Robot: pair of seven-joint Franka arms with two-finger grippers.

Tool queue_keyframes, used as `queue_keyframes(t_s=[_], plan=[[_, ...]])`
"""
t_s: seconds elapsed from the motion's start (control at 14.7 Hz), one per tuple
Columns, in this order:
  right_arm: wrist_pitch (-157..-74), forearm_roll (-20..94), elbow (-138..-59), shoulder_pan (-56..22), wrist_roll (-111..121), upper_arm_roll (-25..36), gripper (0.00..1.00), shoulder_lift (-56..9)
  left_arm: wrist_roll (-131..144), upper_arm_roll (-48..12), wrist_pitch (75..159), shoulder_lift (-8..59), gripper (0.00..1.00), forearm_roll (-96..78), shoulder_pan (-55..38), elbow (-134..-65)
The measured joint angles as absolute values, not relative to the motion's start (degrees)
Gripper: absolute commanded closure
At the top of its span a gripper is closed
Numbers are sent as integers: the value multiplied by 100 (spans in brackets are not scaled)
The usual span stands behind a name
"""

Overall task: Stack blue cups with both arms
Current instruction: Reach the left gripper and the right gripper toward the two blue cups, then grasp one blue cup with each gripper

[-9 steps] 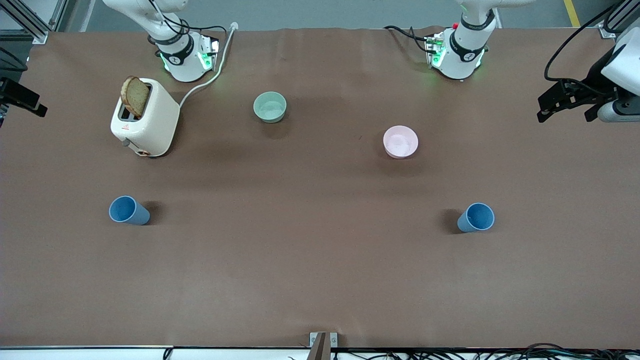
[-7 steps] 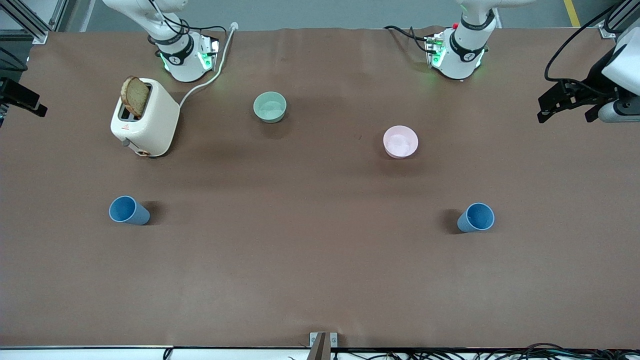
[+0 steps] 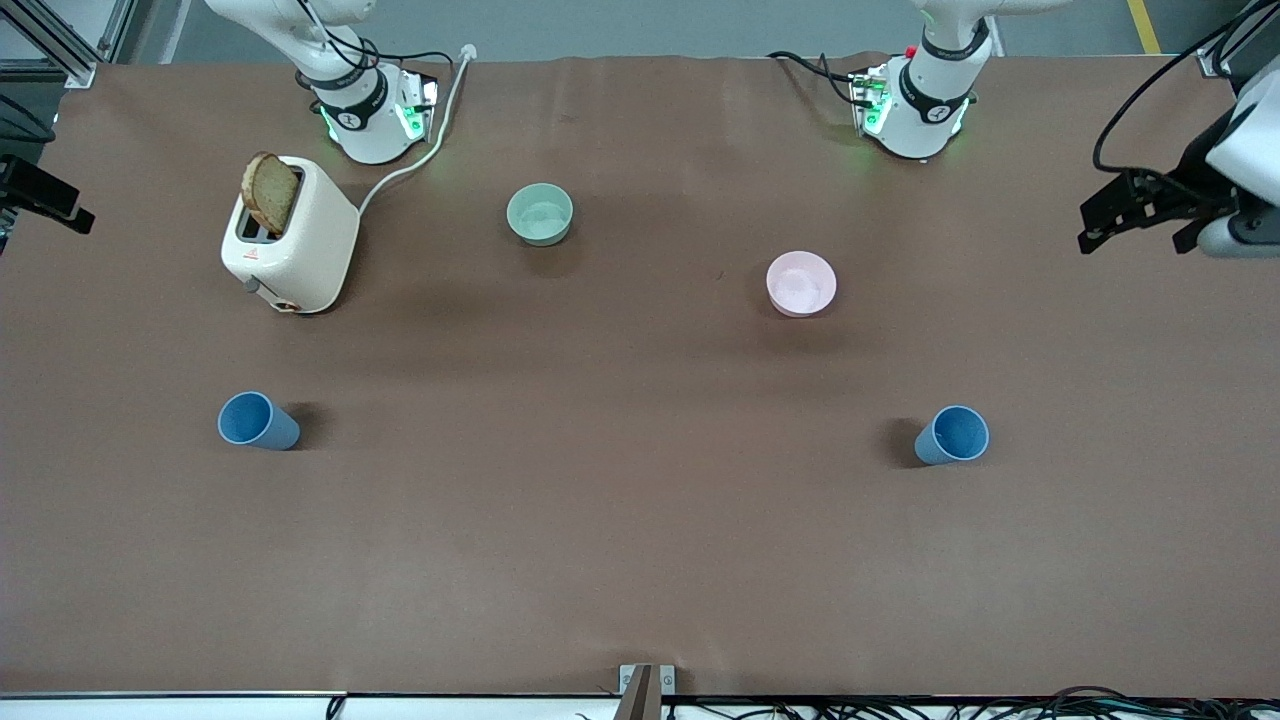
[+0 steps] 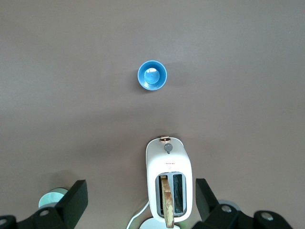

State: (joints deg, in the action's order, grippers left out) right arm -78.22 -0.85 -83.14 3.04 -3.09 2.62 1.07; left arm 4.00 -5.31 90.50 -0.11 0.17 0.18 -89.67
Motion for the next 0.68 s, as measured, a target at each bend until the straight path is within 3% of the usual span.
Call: queue_keyframes(t_s=[0.48,0.68], plan=[[-7973,0,-8339,310,-309,268,0,-34,400,-517,11035,1279,0,119,23,-9609],[-8639,48,-8565,347,-306,273,0,-510,365,-510,11761,1658,17,123,73,-9998]])
